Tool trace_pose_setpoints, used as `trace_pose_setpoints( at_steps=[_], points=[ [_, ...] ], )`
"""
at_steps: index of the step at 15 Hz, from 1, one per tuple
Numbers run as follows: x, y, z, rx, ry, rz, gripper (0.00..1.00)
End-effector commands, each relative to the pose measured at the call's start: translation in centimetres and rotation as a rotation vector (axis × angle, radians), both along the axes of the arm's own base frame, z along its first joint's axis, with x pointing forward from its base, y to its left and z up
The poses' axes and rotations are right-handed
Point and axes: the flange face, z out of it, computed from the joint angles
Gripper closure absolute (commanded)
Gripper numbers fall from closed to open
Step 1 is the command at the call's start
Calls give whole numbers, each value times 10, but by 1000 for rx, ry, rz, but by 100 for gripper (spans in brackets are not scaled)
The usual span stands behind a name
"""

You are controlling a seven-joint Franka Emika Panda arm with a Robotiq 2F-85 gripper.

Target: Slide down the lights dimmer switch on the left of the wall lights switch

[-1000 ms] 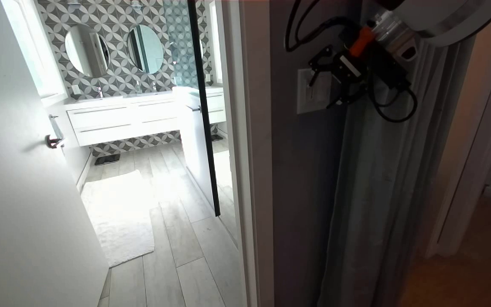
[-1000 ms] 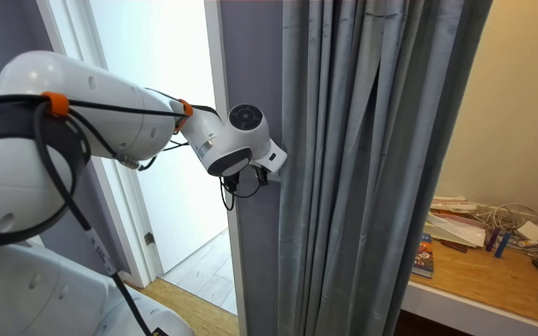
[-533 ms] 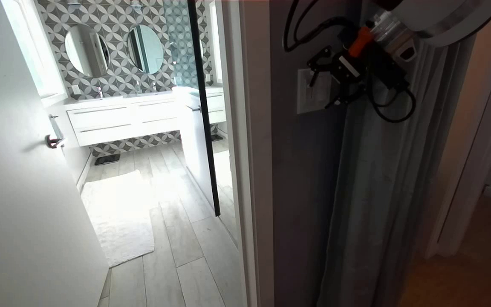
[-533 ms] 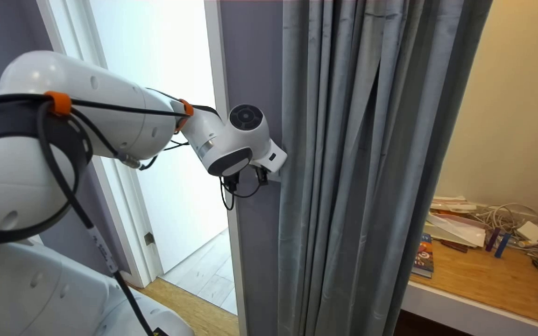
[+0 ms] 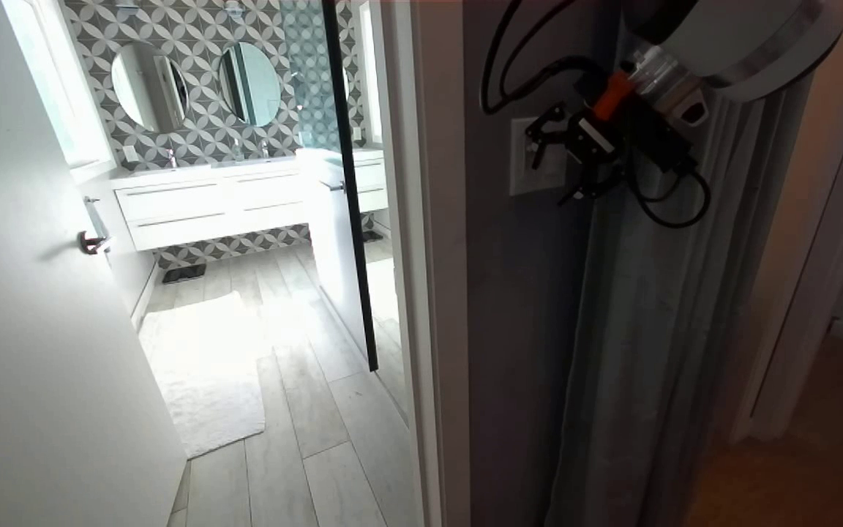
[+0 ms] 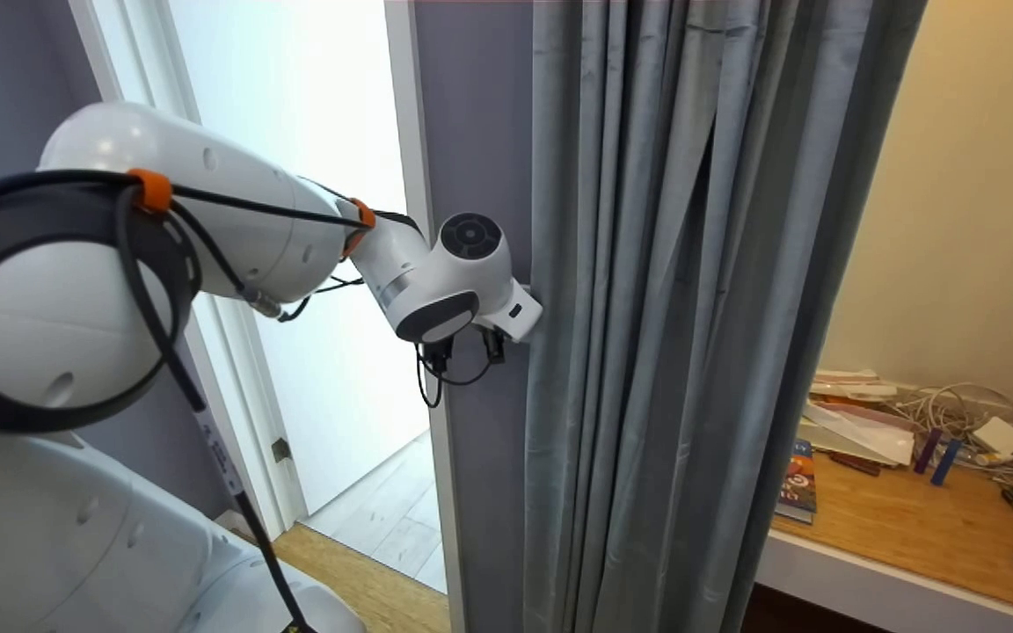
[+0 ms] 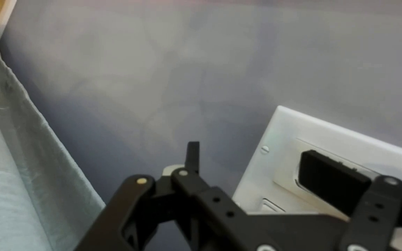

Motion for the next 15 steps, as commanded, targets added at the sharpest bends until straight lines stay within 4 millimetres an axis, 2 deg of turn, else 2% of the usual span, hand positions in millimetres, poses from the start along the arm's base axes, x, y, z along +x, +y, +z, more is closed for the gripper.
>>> trace_pose_setpoints(
  at_steps=[1,4,9,15],
  points=[
    [-1,-5,1,21,-8,-13,18],
    [-11,-8,15,24,-29,-1,0],
    [-23,-15,23,32,-27,9,0],
    [-29,-13,34,60,-33,27,0]
  ],
)
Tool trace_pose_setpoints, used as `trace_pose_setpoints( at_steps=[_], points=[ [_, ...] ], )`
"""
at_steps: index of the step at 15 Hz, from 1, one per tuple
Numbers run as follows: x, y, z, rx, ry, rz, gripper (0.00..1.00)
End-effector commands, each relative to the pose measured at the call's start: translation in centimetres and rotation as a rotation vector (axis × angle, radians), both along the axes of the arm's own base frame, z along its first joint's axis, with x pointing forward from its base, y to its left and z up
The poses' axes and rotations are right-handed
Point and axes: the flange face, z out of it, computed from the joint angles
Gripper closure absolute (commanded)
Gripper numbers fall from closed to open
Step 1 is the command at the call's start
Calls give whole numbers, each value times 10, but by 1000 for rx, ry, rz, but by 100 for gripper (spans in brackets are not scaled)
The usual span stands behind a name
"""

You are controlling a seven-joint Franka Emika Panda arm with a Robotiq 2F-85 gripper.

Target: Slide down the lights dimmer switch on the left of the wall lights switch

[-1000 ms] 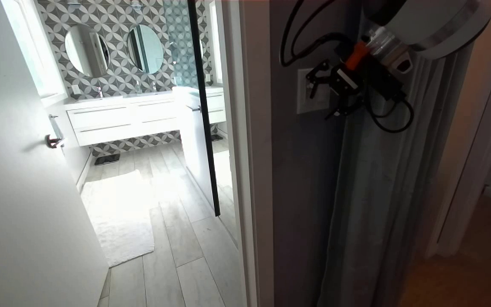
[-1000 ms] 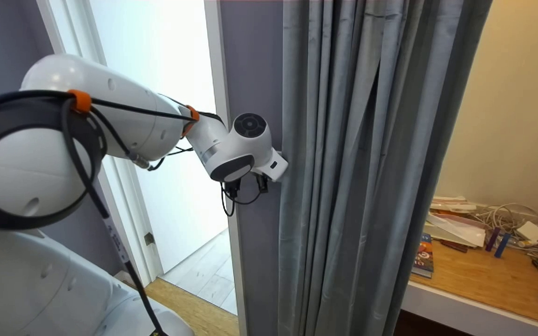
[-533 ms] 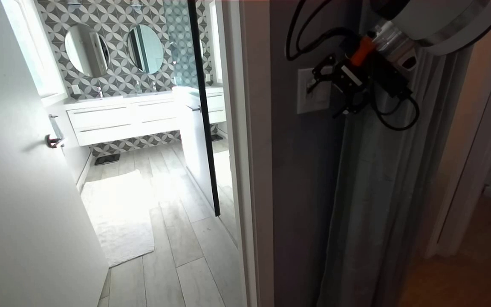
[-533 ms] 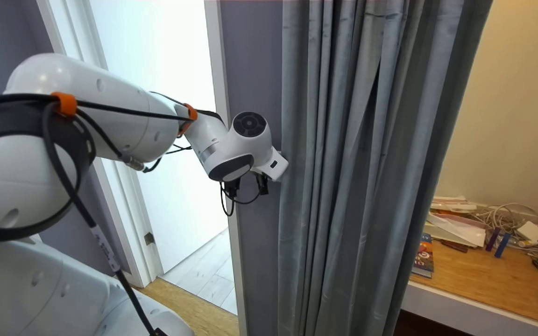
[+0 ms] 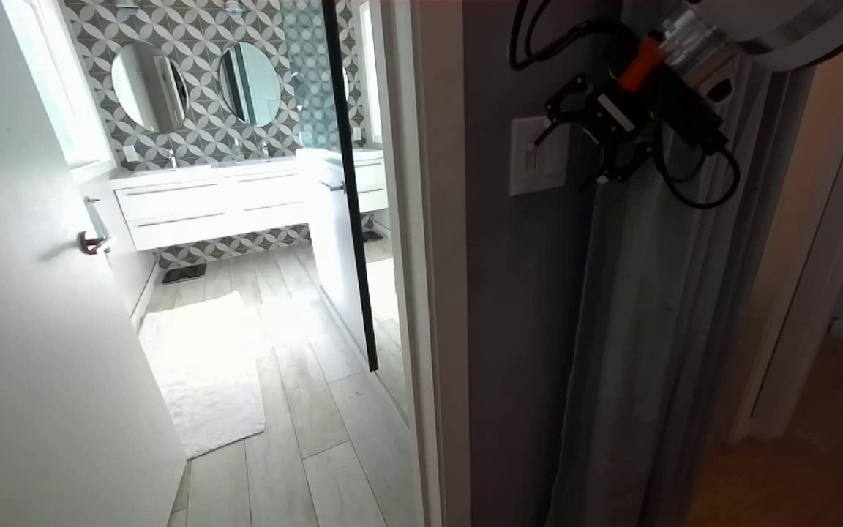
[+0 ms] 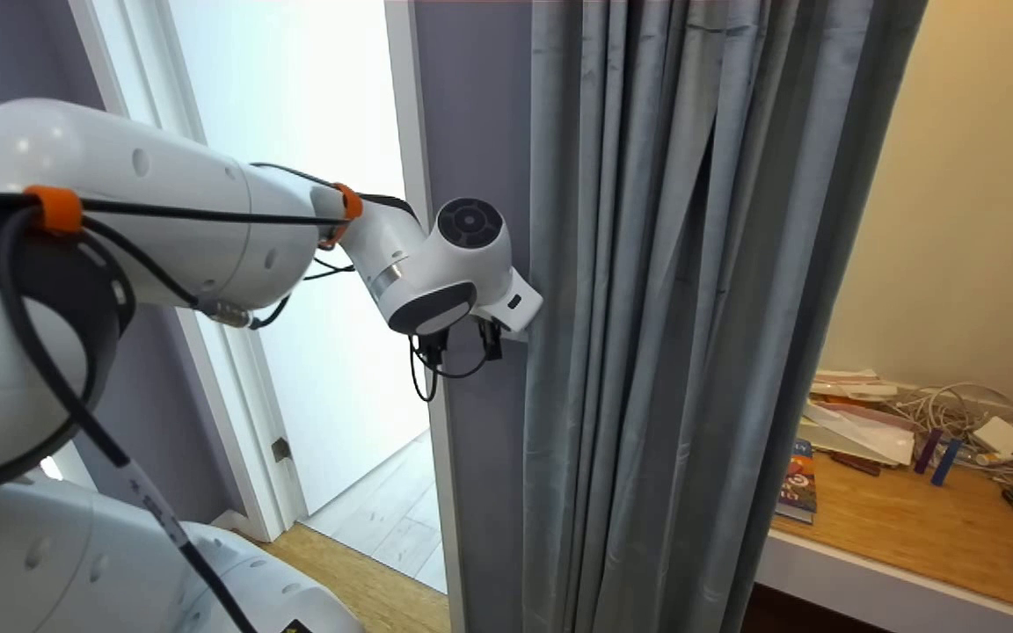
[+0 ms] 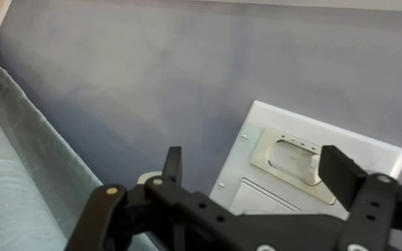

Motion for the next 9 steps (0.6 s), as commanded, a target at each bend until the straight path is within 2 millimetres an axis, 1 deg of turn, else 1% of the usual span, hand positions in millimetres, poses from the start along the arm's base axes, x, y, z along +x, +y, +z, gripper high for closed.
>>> trace_pose_setpoints(
  at_steps=[1,3,4,5,6,7,8,9],
  points=[
    [-8,-1,8,28,-13,8,0],
    [-5,0,7,39,-20,-1,4],
    [-4,1,5,45,-21,-4,4],
    [-3,3,3,56,-19,-5,7],
    [-2,4,2,64,-18,-6,7],
    [-2,5,1,71,-20,-5,9],
    [-1,5,1,81,-26,-9,9],
    [-1,5,2,87,-34,-14,10]
  ],
)
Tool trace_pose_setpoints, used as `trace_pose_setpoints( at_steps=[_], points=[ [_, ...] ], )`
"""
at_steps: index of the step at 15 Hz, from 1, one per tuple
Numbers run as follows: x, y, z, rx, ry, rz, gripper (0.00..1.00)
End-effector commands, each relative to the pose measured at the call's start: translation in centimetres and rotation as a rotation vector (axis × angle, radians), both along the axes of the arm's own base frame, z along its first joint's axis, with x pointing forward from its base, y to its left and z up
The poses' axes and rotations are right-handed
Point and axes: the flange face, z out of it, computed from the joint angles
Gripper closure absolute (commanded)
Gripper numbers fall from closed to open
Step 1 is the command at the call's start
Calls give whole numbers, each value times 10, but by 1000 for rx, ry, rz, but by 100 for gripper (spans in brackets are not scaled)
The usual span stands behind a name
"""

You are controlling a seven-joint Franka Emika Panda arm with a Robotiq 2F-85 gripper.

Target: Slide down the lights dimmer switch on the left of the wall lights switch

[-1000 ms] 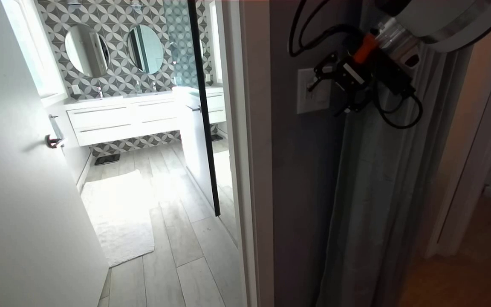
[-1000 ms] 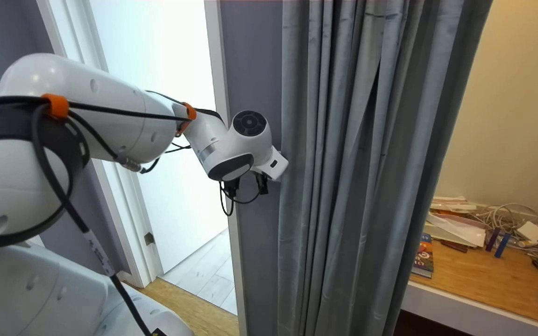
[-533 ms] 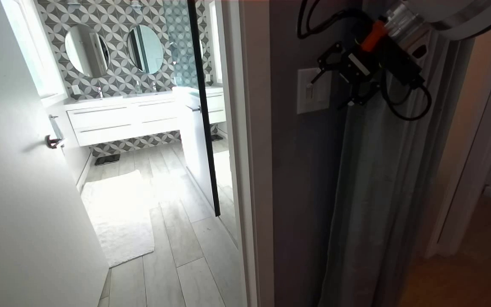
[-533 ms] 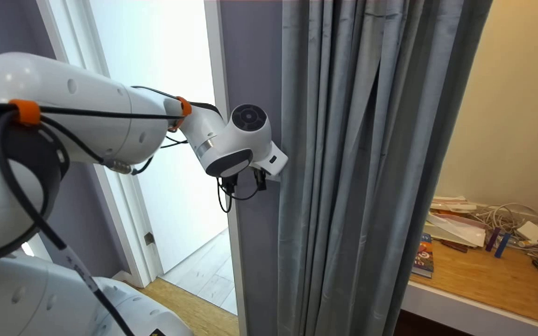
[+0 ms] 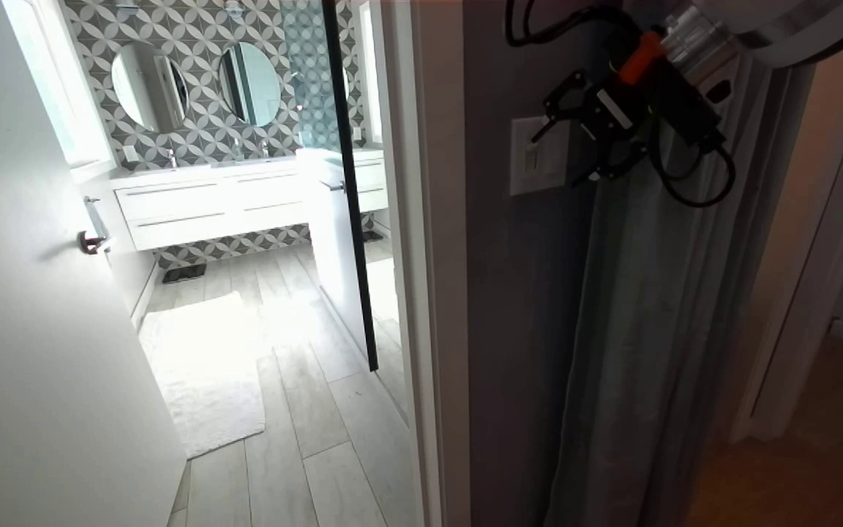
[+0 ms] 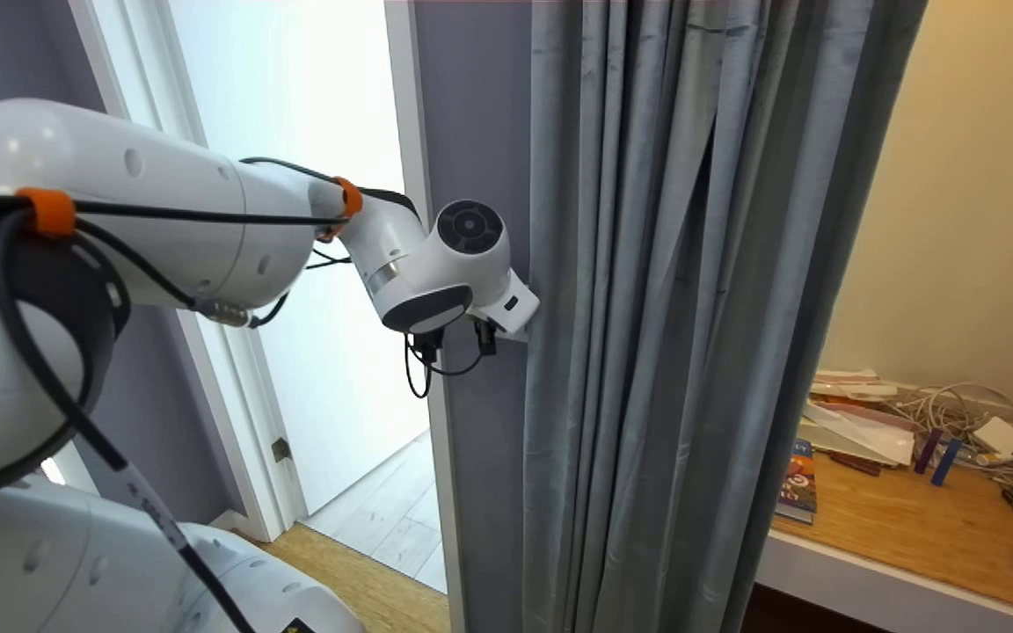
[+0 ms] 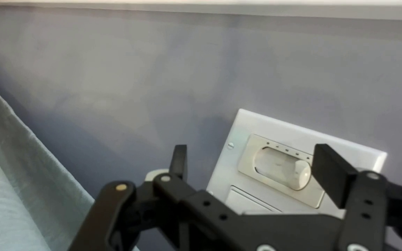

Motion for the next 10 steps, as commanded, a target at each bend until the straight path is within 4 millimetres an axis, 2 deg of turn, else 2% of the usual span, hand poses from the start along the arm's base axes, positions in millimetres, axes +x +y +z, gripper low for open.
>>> trace_pose_setpoints(
  at_steps=[1,4,5,7,8,9,10],
  points=[
    [2,1,0,35,-31,-15,10],
    [2,-1,3,48,-58,-33,17],
    [3,-1,3,55,-68,-36,23],
    [4,2,4,62,-82,-34,24],
    [5,4,4,66,-86,-31,37],
    [5,6,4,71,-89,-28,37],
    [5,7,4,75,-93,-26,43]
  ],
)
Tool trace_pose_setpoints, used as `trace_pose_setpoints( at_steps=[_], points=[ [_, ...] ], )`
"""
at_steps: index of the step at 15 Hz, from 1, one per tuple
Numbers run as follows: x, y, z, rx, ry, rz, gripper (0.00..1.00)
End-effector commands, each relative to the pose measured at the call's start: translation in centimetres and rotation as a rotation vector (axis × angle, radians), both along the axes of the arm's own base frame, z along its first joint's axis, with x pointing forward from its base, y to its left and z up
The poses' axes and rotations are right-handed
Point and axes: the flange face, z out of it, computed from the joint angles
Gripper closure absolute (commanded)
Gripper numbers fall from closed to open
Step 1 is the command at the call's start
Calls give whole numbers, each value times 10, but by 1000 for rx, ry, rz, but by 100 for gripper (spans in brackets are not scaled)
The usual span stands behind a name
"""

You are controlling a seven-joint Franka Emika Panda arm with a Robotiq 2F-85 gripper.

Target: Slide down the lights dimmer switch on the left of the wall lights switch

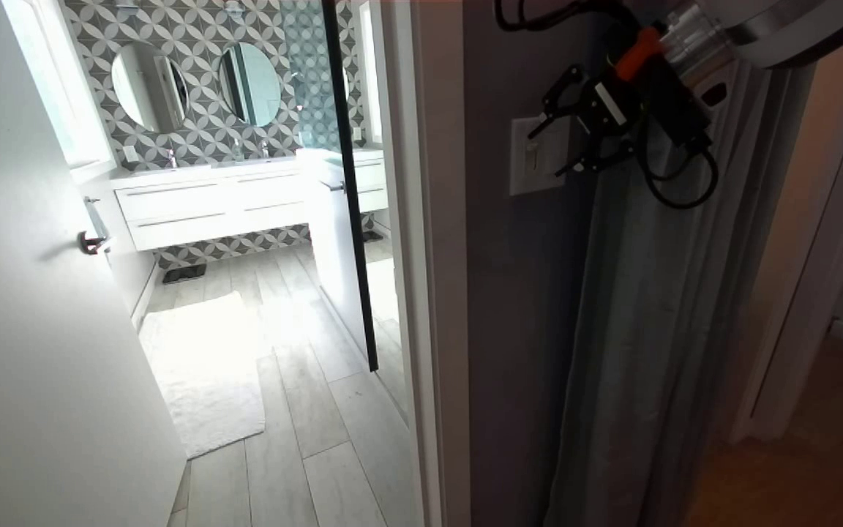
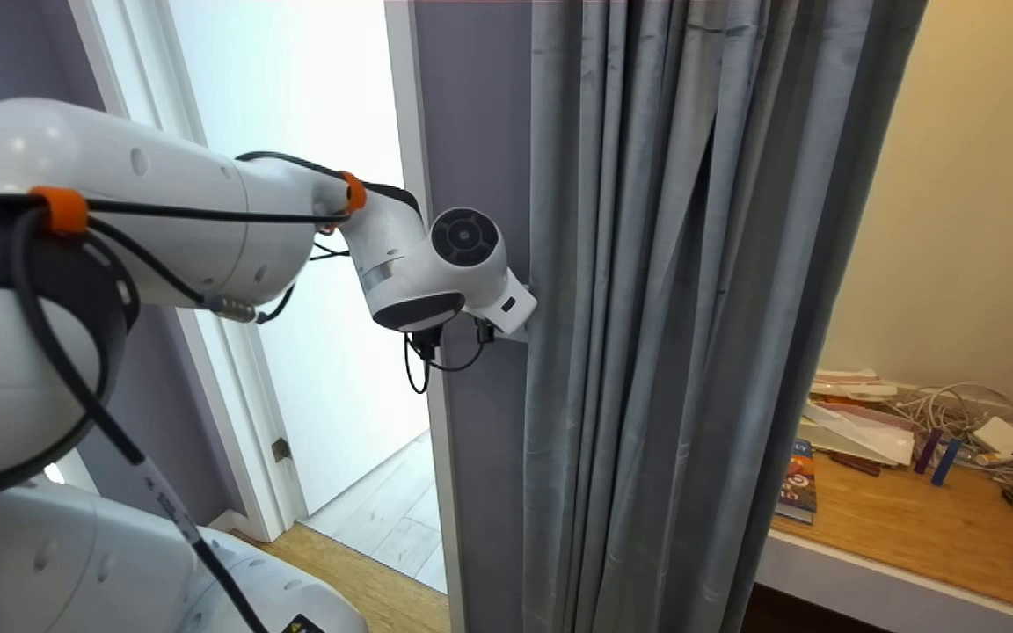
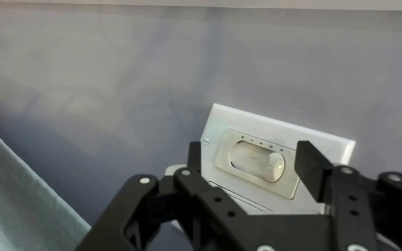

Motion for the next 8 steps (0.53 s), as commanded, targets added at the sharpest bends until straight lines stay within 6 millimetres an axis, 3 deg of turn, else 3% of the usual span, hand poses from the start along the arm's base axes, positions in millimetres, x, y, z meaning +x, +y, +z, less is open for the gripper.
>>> trace_pose_setpoints(
  at_steps=[1,2,3,7,8],
  points=[
    [6,6,1,24,-28,3,46],
    [6,6,2,28,-33,2,49],
    [6,6,1,31,-38,0,44],
    [8,4,2,46,-60,-14,61],
    [9,3,3,49,-69,-19,56]
  ],
)
